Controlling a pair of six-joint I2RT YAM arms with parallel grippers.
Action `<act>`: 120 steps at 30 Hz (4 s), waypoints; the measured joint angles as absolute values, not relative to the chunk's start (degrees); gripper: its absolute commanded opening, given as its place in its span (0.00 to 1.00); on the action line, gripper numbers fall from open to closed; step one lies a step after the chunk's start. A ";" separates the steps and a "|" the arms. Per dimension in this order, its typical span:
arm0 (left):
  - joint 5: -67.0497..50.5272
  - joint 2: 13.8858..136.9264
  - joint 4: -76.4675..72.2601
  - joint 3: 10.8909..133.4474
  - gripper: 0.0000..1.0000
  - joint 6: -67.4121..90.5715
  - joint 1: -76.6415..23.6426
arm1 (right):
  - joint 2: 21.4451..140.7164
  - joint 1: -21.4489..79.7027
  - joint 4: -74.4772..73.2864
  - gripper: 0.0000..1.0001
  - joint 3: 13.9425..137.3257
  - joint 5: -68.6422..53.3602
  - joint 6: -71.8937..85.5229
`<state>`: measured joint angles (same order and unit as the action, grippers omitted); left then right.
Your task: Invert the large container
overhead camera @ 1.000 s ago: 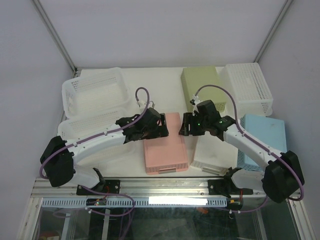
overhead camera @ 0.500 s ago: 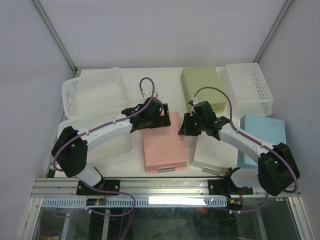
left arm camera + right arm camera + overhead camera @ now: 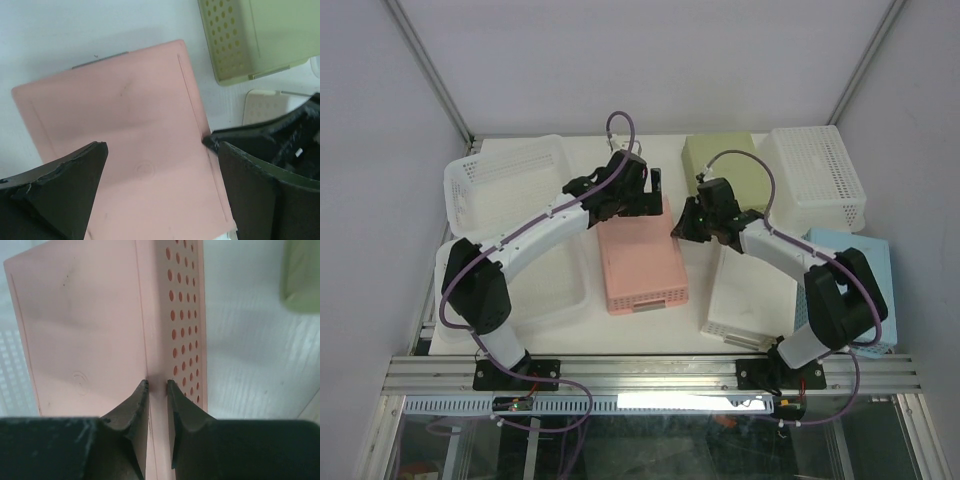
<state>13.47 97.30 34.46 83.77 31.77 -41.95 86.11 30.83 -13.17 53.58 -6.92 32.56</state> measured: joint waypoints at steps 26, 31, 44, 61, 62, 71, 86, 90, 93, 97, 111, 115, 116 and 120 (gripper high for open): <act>18.15 95.48 39.77 87.31 0.99 27.35 -39.62 | 86.83 25.52 -15.18 0.46 67.40 -6.33 28.23; 17.98 91.39 40.91 81.87 0.99 29.04 -39.27 | 78.15 31.64 -15.05 0.35 55.86 -10.11 28.12; 18.61 80.09 40.69 81.17 0.99 31.22 -39.27 | 80.01 45.10 -9.74 0.27 48.25 -13.85 34.65; 20.27 70.94 45.52 81.14 0.99 37.04 -38.50 | 108.20 42.28 -1.15 0.26 72.71 -4.03 38.06; 20.80 70.43 46.04 81.06 0.99 37.26 -38.46 | 109.78 41.41 -1.21 0.26 74.87 -3.25 37.93; 22.72 66.67 50.89 77.14 0.99 40.58 -37.39 | 118.72 37.41 -5.78 0.33 87.00 1.28 36.01; 26.96 73.63 53.98 64.36 0.85 46.15 -36.64 | 95.29 35.33 -13.80 0.73 74.32 -2.33 29.34; 26.98 79.09 51.53 62.00 0.64 47.33 -36.64 | 81.62 34.02 -14.46 0.75 67.81 -1.76 28.49; 26.65 82.00 49.98 61.14 0.47 47.64 -36.64 | 74.46 31.14 -15.86 0.75 64.10 -0.86 28.08; 25.39 83.66 48.36 60.95 0.19 47.16 -36.64 | 68.77 26.24 -19.94 0.76 60.64 -0.10 27.53; 2.46 71.42 49.76 72.42 0.00 46.94 -39.16 | 60.31 18.20 -29.45 0.80 66.28 5.72 22.41; -5.63 69.41 45.01 78.50 0.00 50.68 -41.63 | 59.83 17.72 -29.65 0.80 66.48 6.81 22.20; -7.40 68.95 42.63 78.61 0.00 52.03 -42.33 | 59.83 17.52 -29.78 0.80 66.48 6.94 22.17; -15.40 67.55 28.82 75.13 0.00 59.05 -44.34 | 59.79 16.78 -30.33 0.81 66.48 7.51 22.11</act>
<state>-15.40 67.55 28.82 75.13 59.05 -44.34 59.79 16.78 -30.33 66.48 7.51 22.11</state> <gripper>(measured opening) 0.203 0.806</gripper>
